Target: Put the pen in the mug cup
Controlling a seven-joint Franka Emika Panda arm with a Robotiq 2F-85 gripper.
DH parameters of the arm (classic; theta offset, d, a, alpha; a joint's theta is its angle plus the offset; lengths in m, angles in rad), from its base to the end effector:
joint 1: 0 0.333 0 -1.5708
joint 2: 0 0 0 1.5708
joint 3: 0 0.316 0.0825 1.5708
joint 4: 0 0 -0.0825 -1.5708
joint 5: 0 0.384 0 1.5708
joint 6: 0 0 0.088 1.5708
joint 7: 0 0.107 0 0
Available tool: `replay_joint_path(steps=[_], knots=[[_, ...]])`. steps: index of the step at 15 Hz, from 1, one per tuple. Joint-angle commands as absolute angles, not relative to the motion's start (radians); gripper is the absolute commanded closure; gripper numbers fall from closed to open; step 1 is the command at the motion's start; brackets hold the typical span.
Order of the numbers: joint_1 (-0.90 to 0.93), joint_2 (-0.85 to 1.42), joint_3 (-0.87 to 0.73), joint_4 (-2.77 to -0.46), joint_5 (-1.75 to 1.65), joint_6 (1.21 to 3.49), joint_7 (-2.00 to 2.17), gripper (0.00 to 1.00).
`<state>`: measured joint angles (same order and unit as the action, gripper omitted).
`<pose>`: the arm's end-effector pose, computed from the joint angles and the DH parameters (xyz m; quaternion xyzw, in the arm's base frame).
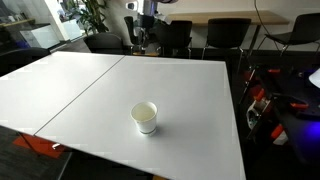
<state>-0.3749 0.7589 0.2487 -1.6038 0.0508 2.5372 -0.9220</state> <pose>0.7036 -0.1168 0.2128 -0.9348 -0.3275 -0.1322 0.0365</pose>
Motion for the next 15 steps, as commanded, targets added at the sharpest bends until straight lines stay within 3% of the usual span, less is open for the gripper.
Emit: replay_joint_path(steps=[1,4,5,7,15], knots=[[-0.354,0.756,0.225,-1.602,0.091,2.529,-0.954,0.89],[-0.347,0.757,0.215,-1.602,0.089,2.53,-0.952,0.89],[-0.347,0.757,0.214,-1.602,0.089,2.53,-0.952,0.97],[-0.37,0.777,0.256,-1.603,0.098,2.647,-1.054,0.97],[-0.593,0.862,0.599,-1.616,0.309,2.724,-1.613,0.97]])
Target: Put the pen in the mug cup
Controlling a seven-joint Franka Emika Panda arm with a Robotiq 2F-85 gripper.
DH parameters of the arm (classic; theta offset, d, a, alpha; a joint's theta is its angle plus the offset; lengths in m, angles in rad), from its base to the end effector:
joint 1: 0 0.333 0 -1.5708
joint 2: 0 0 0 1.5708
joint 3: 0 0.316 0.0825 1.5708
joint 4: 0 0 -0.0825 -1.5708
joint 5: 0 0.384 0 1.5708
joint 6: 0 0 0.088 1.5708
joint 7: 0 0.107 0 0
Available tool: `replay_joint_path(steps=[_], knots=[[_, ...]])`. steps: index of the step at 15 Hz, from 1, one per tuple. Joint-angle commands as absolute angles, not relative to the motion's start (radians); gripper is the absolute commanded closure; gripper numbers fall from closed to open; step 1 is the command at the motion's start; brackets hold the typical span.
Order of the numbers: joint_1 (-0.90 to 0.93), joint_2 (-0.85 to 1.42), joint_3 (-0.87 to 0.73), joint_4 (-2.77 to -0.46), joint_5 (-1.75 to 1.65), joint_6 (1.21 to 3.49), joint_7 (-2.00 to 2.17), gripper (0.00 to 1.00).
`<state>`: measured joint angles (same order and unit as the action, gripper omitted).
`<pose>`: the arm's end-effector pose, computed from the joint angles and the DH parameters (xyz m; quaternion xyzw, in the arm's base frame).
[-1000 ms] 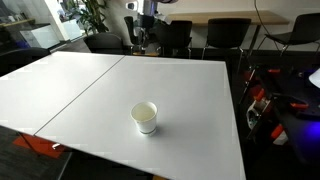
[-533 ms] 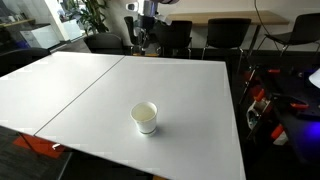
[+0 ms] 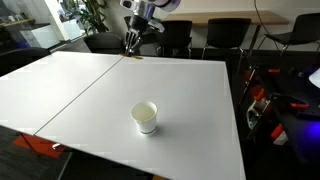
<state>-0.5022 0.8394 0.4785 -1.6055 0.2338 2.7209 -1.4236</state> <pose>0.7178 -0.0855 0.2090 -0.8445 -0.4588 -0.2697 0.0591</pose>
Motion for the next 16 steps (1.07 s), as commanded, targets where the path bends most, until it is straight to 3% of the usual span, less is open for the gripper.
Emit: replay_joint_path(steps=[1,7,16], knots=[[-0.623,0.874,0.641,-1.618,0.34,2.71,-1.687,0.97],[-0.736,0.942,0.8,-1.612,0.426,2.543,-2.016,0.97],[-0.673,0.954,0.765,-1.596,0.578,2.19,-2.225,0.97]])
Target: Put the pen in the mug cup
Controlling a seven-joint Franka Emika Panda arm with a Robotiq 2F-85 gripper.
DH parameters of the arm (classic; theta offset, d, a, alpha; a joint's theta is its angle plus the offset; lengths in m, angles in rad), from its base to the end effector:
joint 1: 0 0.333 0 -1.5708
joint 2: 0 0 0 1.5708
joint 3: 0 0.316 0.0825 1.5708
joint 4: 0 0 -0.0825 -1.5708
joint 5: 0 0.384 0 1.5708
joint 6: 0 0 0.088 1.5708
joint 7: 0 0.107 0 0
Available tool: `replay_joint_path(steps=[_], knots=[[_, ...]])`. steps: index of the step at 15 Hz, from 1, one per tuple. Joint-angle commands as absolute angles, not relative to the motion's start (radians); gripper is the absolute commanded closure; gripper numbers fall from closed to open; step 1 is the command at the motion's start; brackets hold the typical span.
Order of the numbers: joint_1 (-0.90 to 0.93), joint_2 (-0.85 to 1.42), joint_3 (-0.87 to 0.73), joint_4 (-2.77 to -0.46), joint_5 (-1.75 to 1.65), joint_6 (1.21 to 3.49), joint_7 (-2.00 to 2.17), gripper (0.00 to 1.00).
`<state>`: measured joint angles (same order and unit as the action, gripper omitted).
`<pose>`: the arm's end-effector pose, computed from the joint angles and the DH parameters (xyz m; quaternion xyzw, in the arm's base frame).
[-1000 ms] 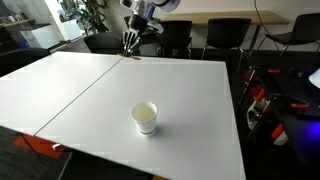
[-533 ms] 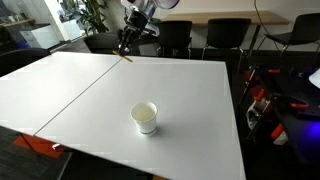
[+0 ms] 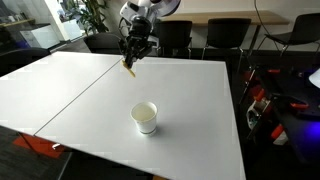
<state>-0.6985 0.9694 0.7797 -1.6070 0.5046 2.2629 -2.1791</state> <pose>0.6866 -0.0100 0.1878 -0.5909 -0.6479 -0.3854 0.2872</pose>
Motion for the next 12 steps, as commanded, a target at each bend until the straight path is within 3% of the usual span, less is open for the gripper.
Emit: replay_joint_path(steps=[1,12], knots=[[-0.665,0.946,0.76,-1.6,0.609,2.18,-2.214,0.97],[-0.453,0.892,0.55,-1.55,0.852,1.959,-2.201,0.97]])
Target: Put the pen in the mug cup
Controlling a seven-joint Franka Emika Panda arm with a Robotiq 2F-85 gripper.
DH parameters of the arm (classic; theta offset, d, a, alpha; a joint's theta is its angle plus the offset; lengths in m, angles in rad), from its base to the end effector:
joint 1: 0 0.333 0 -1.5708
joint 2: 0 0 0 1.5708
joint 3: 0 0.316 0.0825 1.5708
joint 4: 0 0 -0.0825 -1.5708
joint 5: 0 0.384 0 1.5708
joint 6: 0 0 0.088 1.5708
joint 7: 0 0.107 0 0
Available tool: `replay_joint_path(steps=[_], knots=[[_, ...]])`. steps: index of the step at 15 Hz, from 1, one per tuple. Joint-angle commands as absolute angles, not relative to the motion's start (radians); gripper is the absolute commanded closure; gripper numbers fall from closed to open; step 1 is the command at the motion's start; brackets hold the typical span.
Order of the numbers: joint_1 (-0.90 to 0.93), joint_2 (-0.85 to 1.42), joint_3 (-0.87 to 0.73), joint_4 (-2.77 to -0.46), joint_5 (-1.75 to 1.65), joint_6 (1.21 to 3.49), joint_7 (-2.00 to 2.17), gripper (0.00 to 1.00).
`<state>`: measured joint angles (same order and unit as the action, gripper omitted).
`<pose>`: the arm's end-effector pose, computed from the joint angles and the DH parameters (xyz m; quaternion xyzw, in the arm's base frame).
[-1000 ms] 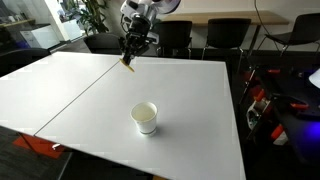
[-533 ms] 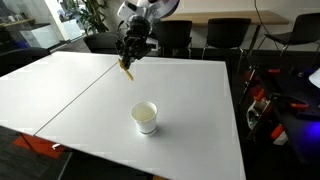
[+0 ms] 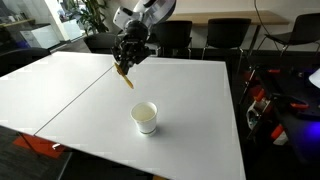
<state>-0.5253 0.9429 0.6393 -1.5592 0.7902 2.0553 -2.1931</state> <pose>0.6802 0.0505 0.1813 -0.5697 -0.5988 -0.3928 0.4032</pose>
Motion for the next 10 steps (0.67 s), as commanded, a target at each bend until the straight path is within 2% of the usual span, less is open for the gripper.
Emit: replay_joint_path(steps=[1,10], knots=[[-0.43,0.884,0.52,-1.546,0.864,1.916,-2.204,0.97],[-0.241,0.869,0.289,-1.518,0.927,1.732,-2.198,0.97]])
